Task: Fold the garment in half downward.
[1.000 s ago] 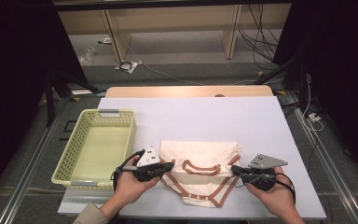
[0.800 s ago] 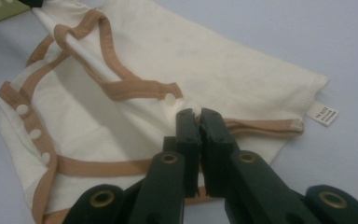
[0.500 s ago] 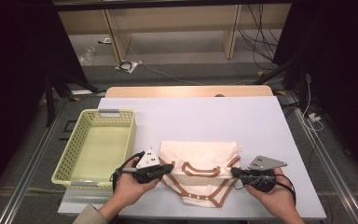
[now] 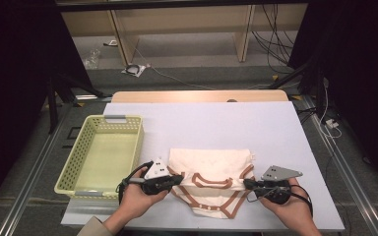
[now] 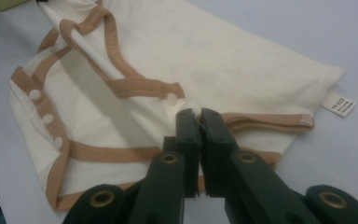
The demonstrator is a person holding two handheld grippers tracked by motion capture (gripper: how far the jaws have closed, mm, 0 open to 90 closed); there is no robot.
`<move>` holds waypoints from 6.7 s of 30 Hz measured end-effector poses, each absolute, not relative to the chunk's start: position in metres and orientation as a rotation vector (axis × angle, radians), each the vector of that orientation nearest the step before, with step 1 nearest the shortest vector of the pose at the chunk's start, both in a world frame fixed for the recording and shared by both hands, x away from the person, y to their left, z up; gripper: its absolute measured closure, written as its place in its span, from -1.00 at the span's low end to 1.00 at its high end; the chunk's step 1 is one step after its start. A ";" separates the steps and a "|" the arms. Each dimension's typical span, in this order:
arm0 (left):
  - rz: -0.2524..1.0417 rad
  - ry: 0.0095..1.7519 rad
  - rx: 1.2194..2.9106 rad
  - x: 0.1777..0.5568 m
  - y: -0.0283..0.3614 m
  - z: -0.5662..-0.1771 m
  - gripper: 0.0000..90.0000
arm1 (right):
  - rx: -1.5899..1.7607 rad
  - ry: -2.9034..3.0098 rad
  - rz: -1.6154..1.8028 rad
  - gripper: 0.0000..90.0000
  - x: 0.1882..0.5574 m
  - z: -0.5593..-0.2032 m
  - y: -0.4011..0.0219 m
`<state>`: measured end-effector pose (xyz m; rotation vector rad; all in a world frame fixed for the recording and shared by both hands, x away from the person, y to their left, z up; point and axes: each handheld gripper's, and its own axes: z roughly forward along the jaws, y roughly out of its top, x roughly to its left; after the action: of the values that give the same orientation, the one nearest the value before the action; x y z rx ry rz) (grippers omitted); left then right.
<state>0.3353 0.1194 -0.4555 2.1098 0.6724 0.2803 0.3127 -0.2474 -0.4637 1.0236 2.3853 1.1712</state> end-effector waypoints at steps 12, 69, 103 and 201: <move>0.275 0.666 2.121 0.334 0.118 -0.456 0.96 | 1.016 2.412 1.162 0.94 0.311 -0.465 -0.248; 0.163 0.644 2.236 0.324 0.116 -0.475 0.92 | 0.975 2.568 1.085 0.93 0.303 -0.471 -0.247; 0.160 0.743 2.309 0.379 0.077 -0.474 0.99 | 1.133 2.585 0.988 1.00 0.362 -0.468 -0.211; 0.272 0.671 2.106 0.317 0.111 -0.473 -0.85 | 1.042 2.305 1.336 -0.34 0.341 -0.471 -0.212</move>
<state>0.3171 0.1108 -0.4725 2.1062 0.6707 0.2717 0.3410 -0.2122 -0.4714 1.0423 2.3051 1.3359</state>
